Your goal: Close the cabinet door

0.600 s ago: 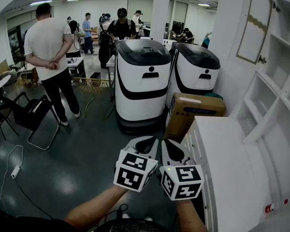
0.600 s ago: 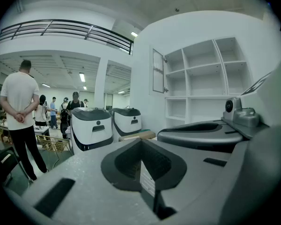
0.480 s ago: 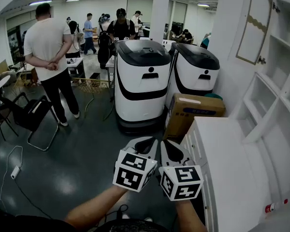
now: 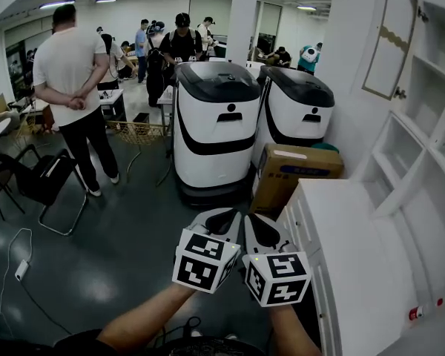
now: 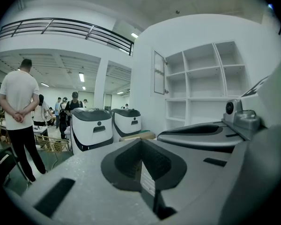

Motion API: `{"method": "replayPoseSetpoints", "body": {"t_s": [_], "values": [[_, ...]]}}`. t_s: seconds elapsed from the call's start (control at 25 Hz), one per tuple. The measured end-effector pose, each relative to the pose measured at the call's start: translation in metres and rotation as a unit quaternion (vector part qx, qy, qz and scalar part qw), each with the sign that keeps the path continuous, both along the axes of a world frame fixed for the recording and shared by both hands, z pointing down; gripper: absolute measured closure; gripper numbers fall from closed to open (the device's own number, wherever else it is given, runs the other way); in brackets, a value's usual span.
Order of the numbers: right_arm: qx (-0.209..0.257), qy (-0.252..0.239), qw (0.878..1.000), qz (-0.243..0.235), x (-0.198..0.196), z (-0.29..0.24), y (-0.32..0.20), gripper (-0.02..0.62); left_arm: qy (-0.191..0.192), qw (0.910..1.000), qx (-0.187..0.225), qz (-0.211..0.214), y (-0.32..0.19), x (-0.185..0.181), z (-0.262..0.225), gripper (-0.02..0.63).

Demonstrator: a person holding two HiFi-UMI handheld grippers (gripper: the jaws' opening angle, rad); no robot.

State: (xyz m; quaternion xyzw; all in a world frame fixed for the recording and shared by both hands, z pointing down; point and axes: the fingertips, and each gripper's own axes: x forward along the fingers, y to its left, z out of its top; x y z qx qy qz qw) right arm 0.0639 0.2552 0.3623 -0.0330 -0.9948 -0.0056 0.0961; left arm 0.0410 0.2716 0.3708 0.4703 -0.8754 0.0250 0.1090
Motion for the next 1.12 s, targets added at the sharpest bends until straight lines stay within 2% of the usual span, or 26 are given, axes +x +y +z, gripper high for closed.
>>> {"method": "replayPoseSetpoints", "body": {"t_s": [0.24, 0.6, 0.84, 1.12], "values": [[0.002, 0.001, 1.000, 0.010, -0.004, -0.002, 0.005, 0.574, -0.007, 0.9998, 0.005, 0.017, 0.001, -0.005, -0.006, 0.594], [0.000, -0.015, 1.000, 0.024, -0.025, -0.015, -0.020, 0.574, -0.010, 0.9995, 0.010, 0.029, -0.020, -0.022, -0.012, 0.594], [-0.001, -0.019, 1.000, 0.010, -0.061, -0.014, -0.037, 0.574, -0.011, 0.9998, 0.013, 0.012, -0.033, -0.058, -0.013, 0.594], [-0.007, -0.013, 1.000, 0.002, -0.112, -0.008, -0.084, 0.574, -0.009, 0.9999, 0.011, -0.005, -0.076, -0.110, -0.012, 0.594]]}}
